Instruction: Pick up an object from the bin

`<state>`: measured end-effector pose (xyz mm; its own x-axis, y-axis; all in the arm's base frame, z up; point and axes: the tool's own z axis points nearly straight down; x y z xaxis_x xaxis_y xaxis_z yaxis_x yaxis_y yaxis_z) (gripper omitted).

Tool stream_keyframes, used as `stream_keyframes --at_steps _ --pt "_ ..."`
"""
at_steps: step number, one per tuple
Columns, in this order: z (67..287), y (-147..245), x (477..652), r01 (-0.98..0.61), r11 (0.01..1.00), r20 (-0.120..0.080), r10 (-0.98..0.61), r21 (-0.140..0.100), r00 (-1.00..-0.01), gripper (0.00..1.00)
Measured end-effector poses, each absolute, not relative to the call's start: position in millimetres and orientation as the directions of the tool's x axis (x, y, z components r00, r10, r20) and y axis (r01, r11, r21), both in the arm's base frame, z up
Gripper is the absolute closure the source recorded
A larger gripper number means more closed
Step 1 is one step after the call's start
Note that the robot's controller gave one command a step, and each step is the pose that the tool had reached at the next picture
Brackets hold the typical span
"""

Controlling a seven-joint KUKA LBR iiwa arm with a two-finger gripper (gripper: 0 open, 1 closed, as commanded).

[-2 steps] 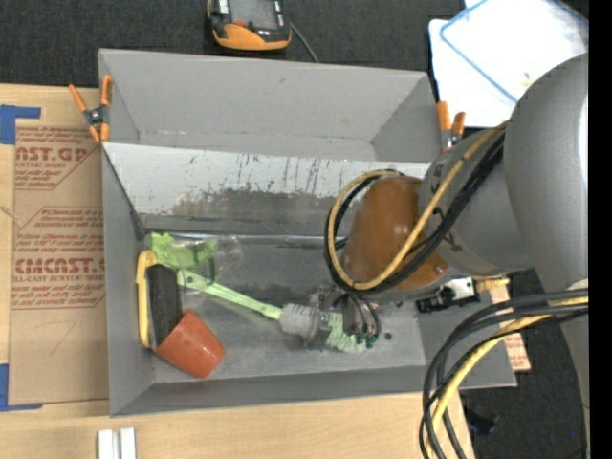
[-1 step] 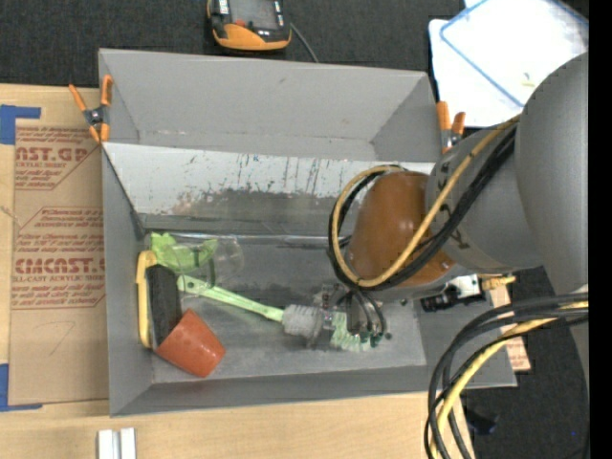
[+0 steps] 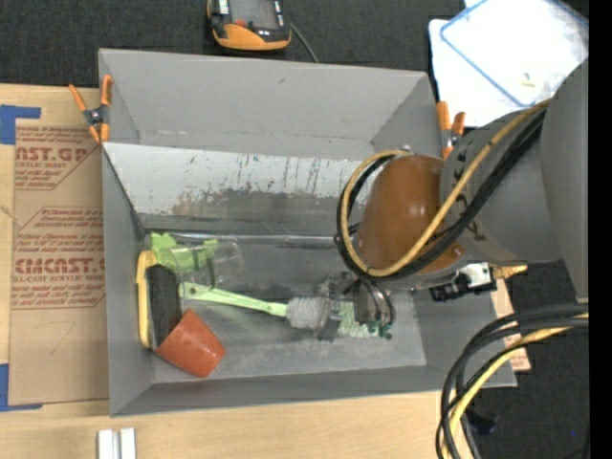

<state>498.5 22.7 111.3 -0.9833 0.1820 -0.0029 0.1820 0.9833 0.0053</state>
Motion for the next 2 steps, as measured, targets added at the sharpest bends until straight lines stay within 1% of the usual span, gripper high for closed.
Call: stream_keyframes --at_steps 1,2 --pt "137.6 22.7 499.9 0.182 0.983 -0.008 0.182 0.007 -0.983 1.00" --pt "147.0 22.7 499.9 0.181 0.983 -0.009 0.181 0.007 -0.983 1.00"
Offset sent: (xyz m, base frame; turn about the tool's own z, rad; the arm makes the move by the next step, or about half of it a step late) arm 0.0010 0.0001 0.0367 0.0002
